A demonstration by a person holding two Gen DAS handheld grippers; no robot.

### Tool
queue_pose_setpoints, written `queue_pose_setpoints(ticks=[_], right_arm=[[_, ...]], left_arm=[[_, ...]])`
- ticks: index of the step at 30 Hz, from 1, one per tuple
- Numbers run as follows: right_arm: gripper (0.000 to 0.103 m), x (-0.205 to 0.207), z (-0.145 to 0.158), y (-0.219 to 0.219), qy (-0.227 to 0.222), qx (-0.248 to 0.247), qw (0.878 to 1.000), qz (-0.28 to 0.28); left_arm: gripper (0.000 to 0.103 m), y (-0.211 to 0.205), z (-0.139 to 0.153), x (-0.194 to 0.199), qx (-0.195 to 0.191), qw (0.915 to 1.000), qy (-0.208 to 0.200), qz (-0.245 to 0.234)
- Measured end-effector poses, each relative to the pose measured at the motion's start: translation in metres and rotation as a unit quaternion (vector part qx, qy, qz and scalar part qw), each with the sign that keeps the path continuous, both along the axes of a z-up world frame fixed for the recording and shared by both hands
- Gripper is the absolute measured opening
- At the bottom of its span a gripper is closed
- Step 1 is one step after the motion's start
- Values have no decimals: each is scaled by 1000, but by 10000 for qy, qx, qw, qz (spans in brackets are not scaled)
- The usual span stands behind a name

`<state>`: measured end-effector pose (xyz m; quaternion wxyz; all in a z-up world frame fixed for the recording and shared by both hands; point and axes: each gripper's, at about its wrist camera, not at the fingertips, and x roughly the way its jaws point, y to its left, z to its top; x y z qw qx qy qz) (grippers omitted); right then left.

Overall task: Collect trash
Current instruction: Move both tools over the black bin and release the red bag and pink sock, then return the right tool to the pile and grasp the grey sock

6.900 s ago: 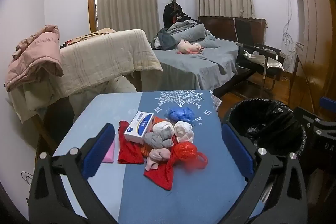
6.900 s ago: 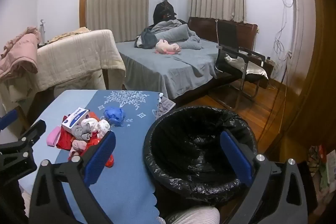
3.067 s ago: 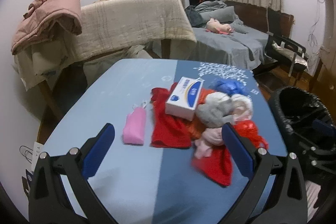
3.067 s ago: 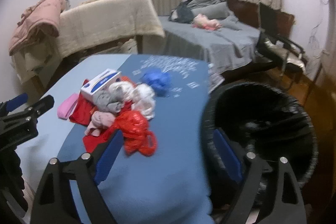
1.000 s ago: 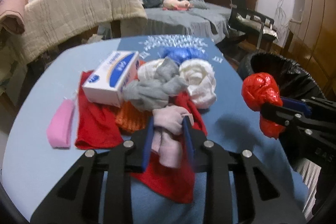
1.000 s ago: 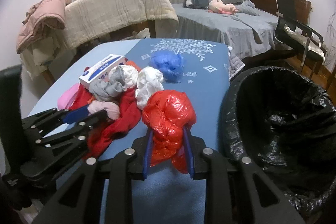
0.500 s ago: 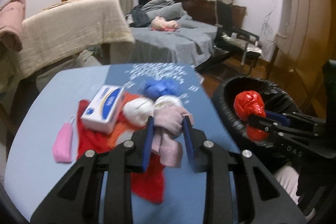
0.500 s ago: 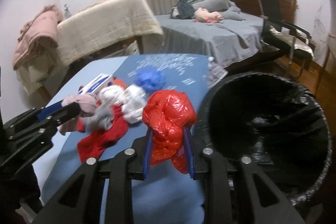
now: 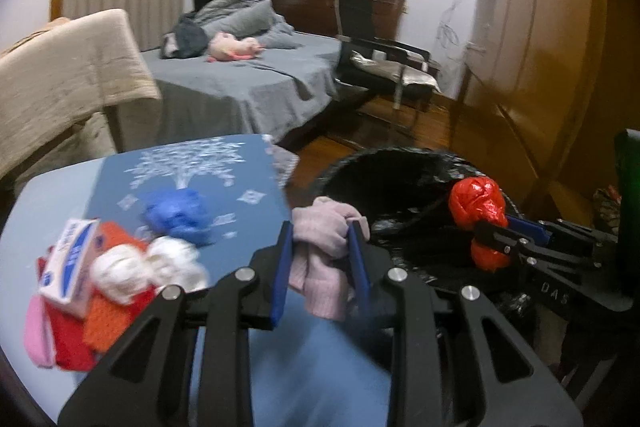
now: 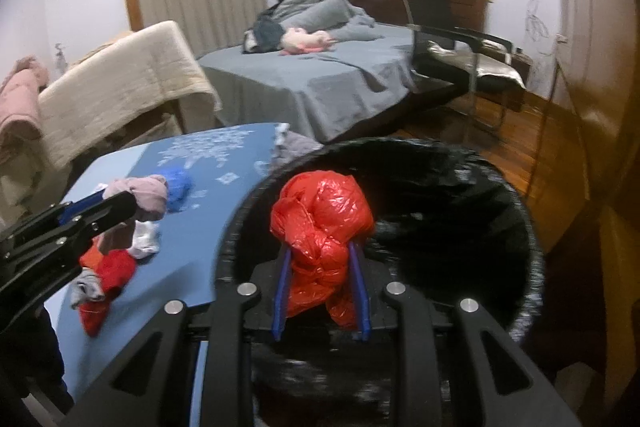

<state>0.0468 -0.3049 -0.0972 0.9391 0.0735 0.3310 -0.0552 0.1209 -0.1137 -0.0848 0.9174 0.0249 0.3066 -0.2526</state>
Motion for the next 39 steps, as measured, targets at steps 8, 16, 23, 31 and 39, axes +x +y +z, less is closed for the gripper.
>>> queue_pose_setpoints(ticks=[8,16,23,31,39], right_arm=[[32,1,-3,-35,78,-105,9989,-444],[82,-6,-5,-50,39,-230,9962,-839],[97,-6,-4,-29,-30,-205,9972,-717],[97,5,-5,25,-51,-86,9999,-104],[97,9,-10,79,-43,59,9989,467]], left_arm=[[29,-60,-3,18,-162,9984,201,-498],[65,-62,-3,28,-294,9980,154,-539],[85,-14,2,22,-12,10000,5,-68],[87,61,-7,4,316,9966,4,760],[87,133,-14,-15,526,9877,-11,1472]])
